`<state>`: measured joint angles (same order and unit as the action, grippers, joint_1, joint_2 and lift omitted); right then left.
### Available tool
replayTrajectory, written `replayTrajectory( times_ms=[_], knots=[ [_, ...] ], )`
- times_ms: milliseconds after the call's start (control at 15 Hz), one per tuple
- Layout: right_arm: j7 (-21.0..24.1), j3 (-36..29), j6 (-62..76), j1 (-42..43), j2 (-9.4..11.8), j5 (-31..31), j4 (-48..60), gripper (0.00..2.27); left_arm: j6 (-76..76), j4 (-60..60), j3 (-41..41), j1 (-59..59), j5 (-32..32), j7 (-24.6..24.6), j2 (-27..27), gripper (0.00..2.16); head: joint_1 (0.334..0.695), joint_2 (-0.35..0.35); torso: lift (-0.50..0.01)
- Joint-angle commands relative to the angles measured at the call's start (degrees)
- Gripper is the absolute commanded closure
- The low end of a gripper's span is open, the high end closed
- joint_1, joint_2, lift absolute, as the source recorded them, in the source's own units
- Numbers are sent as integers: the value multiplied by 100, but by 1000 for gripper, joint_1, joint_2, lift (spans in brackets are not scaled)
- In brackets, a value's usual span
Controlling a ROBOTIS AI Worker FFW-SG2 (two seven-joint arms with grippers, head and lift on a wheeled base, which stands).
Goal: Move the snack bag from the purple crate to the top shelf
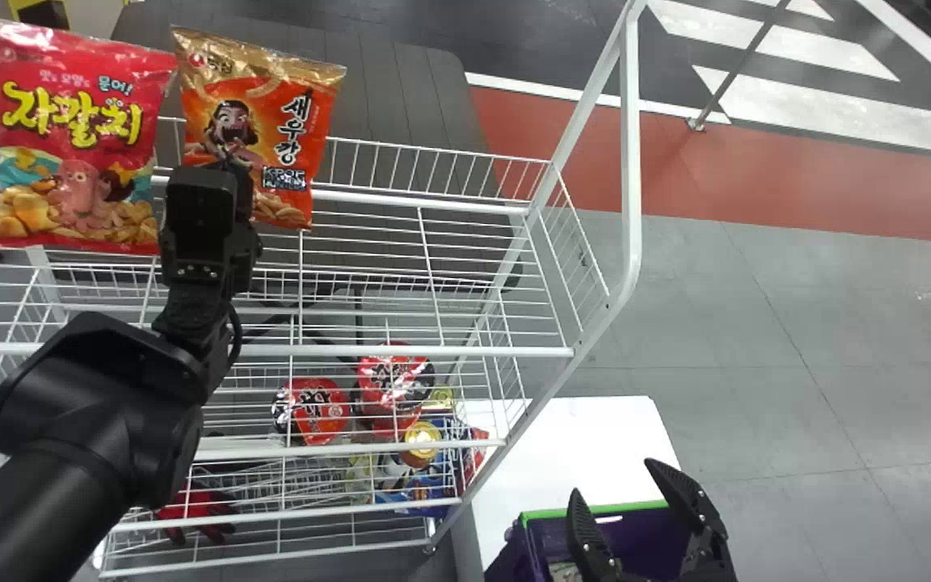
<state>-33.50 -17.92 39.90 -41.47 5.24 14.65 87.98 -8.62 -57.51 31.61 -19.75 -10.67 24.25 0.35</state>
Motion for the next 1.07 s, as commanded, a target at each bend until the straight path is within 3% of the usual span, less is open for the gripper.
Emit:
replayTrajectory(
  times_ms=[0,533,867,1000],
  knots=[
    [2,17,-14,52,-5,-41,-26,97,-4,-6,-14,42,3,9,-50,991,695,-322,1],
    [19,70,-14,104,-14,-103,-61,97,14,29,-23,86,38,-43,-50,883,695,-311,1],
    [19,70,4,104,-14,-111,-70,97,14,38,-93,86,30,-79,-50,245,695,-310,1],
    [19,70,4,104,-14,-111,-70,97,-4,29,-93,103,30,-61,-50,134,695,-306,1]
  ],
)
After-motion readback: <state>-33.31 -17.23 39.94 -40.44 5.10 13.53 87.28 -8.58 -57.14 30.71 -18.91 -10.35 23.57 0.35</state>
